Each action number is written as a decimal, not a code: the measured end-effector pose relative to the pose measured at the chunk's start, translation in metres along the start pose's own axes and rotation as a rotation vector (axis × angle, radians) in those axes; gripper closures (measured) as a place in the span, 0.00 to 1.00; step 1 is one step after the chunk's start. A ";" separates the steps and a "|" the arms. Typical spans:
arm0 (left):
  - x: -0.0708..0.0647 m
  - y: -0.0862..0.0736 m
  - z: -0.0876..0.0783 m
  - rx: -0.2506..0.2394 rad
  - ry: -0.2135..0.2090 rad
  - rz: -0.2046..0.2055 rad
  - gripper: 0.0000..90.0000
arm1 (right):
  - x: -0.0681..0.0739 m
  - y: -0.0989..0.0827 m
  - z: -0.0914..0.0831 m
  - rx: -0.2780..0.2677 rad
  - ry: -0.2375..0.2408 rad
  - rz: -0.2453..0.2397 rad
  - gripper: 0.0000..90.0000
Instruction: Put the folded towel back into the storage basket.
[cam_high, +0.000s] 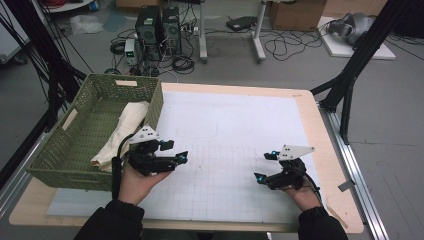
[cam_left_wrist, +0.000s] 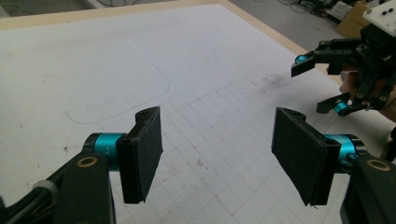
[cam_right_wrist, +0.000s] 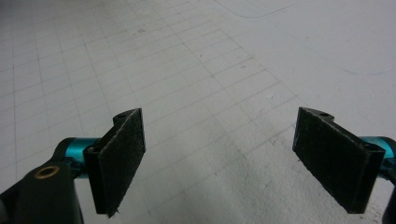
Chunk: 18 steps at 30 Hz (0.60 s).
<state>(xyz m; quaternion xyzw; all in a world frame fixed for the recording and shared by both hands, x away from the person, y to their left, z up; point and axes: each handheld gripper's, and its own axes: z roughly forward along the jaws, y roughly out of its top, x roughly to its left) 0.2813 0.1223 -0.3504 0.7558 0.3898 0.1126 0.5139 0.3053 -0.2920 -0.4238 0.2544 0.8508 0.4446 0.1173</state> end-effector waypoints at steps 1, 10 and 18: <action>-0.001 -0.001 0.001 0.002 -0.005 0.004 0.37 | 0.000 0.000 0.000 0.000 -0.001 0.000 0.18; -0.009 -0.006 0.011 0.017 0.001 0.014 0.35 | 0.000 0.000 -0.001 -0.005 -0.001 0.000 0.18; -0.014 -0.014 0.022 0.032 -0.005 0.028 0.35 | 0.001 0.000 -0.002 -0.006 0.001 0.002 0.17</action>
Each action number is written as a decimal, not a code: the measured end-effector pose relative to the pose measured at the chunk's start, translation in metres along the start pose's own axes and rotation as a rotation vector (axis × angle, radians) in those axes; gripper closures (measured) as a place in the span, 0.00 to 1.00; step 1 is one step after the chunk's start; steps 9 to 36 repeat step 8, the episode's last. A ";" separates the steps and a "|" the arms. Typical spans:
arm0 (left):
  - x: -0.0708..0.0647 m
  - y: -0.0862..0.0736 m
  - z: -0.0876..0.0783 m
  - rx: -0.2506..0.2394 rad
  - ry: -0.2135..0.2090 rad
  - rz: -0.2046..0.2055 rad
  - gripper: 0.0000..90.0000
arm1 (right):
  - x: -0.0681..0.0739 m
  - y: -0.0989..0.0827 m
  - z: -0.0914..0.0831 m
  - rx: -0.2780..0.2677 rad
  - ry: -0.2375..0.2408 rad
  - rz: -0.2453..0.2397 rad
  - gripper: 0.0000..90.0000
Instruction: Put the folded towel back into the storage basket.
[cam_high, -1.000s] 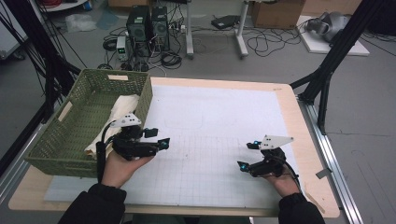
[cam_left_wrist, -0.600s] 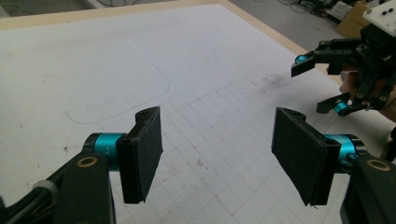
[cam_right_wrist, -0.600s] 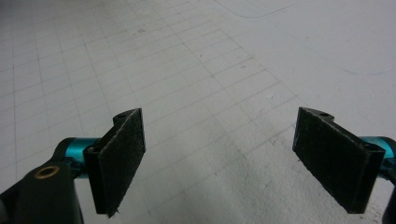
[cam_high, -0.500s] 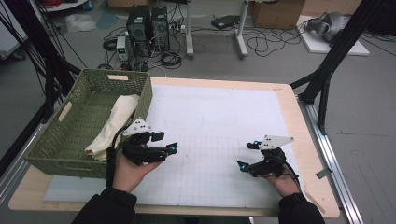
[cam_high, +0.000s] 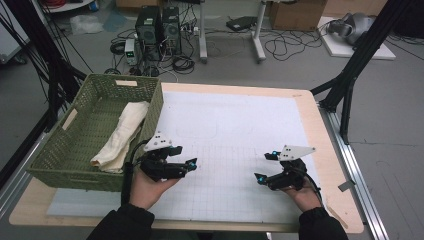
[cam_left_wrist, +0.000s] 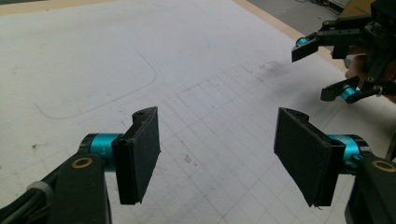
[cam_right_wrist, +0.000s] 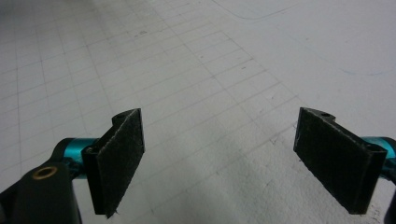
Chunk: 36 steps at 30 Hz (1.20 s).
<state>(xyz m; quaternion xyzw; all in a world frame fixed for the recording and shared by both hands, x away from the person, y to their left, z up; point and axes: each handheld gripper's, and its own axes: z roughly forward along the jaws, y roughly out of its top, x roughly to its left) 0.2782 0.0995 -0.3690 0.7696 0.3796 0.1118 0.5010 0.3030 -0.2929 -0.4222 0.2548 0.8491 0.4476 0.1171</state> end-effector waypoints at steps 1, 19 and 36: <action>-0.001 -0.001 0.002 0.004 -0.001 0.003 0.35 | 0.000 0.000 0.000 -0.002 -0.002 0.001 0.17; -0.004 -0.001 0.006 0.015 -0.005 0.023 0.34 | 0.001 -0.001 -0.003 -0.005 -0.006 0.009 0.15; -0.004 -0.001 0.006 0.015 -0.005 0.023 0.34 | 0.001 -0.001 -0.003 -0.005 -0.006 0.009 0.15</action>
